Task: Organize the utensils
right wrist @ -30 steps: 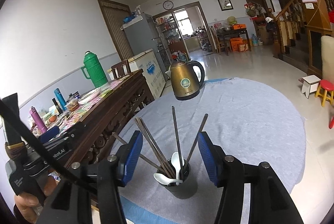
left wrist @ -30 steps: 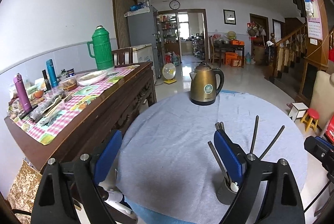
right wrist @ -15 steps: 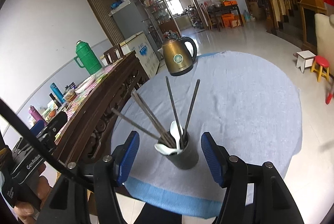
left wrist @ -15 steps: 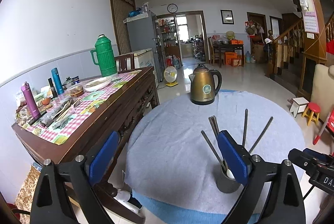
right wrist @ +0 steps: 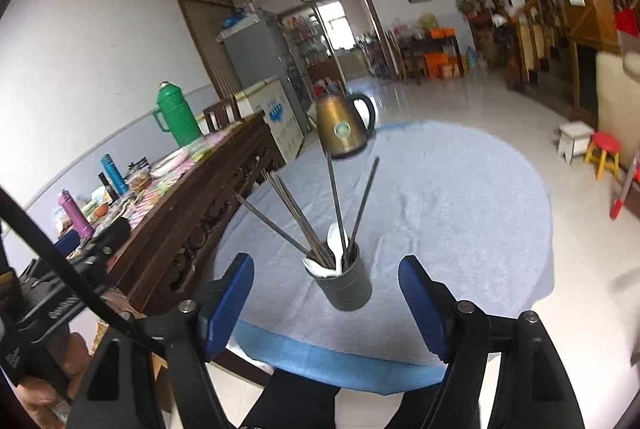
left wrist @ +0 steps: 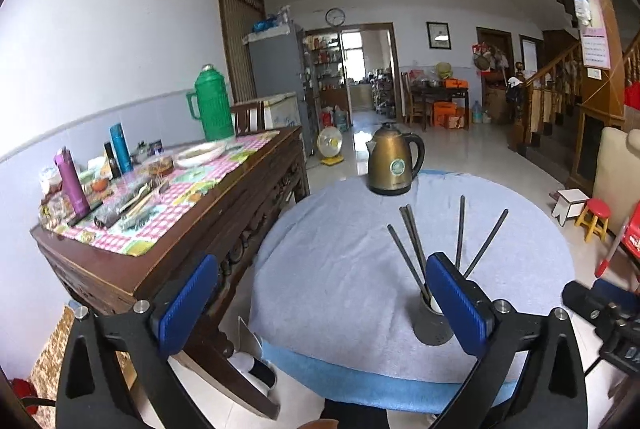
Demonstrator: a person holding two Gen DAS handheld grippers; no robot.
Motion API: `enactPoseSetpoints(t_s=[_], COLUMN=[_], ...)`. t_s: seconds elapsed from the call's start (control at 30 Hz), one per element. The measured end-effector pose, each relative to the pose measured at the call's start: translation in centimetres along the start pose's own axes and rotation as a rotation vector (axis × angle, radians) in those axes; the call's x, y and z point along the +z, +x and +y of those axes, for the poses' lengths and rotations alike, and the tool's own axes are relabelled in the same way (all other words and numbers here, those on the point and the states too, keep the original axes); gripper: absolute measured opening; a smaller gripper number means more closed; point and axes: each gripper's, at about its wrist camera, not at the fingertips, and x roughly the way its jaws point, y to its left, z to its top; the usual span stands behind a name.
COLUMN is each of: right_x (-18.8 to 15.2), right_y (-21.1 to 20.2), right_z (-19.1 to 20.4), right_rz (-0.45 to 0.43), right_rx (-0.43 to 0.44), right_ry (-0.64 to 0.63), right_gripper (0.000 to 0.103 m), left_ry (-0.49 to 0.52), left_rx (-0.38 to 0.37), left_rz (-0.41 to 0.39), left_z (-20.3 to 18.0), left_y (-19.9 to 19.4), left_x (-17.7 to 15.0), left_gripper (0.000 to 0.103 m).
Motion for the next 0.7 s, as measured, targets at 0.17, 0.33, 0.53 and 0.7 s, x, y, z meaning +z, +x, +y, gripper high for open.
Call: enactPoseSetpoints(t_s=[0.17,0.33,0.53,0.7], right_x=[-0.5,-0.3,-0.4,-0.5], right_y=[1.1,0.6,0.8,0.7], right_z=[0.1,0.5,0.6,0.9], right_rz=[0.027,0.002,0.007,0.002], right_rx=[-0.001,-0.001,0.002,0.005], right_ry=[0.008,-0.001,-0.001,-0.005], right_gripper=[0.078,0.078,0.078,0.078], left_ry=[0.011,0.013,0.01,0.008], left_rx=[0.023,0.012,0.014,0.017], left_rz=[-0.013,-0.018,-0.02,-0.021], left_z=[0.4,0.4,0.5,0.5], left_y=[-0.3,-0.6,-0.8,-0.9], left_x=[-0.8,-0.8,-0.9,-0.9], left_gripper=[0.103,0.103,0.103,0.103])
